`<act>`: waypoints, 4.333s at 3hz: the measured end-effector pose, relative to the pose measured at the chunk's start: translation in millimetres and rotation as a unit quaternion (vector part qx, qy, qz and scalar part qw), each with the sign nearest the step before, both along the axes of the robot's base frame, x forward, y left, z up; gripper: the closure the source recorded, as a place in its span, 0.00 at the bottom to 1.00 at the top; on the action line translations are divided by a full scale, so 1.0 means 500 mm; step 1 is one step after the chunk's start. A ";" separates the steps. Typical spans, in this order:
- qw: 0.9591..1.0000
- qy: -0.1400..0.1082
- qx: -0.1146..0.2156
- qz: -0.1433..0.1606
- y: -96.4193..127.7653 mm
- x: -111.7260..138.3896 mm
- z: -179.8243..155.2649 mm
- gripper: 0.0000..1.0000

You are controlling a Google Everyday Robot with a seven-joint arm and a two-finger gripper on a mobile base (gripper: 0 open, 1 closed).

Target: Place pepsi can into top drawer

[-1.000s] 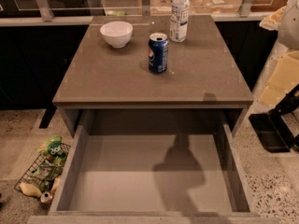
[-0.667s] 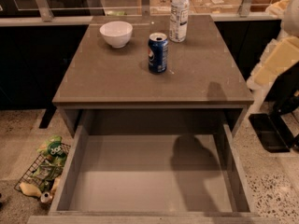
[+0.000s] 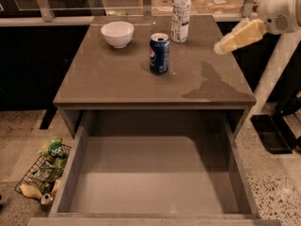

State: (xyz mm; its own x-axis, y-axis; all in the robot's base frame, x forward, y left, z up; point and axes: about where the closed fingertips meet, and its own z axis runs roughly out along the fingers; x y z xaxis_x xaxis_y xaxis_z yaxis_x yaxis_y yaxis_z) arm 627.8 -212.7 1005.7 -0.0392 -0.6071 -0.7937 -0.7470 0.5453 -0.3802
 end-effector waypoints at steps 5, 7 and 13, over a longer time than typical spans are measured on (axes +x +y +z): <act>0.977 -0.006 0.211 -0.030 0.098 0.080 -0.097 0.00; 0.958 0.020 0.284 -0.028 0.178 0.121 -0.205 0.00; 0.952 0.021 0.305 0.020 0.332 0.172 -0.249 0.23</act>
Offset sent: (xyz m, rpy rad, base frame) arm 0.0123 0.0233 0.0053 0.4195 -0.0063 -0.0998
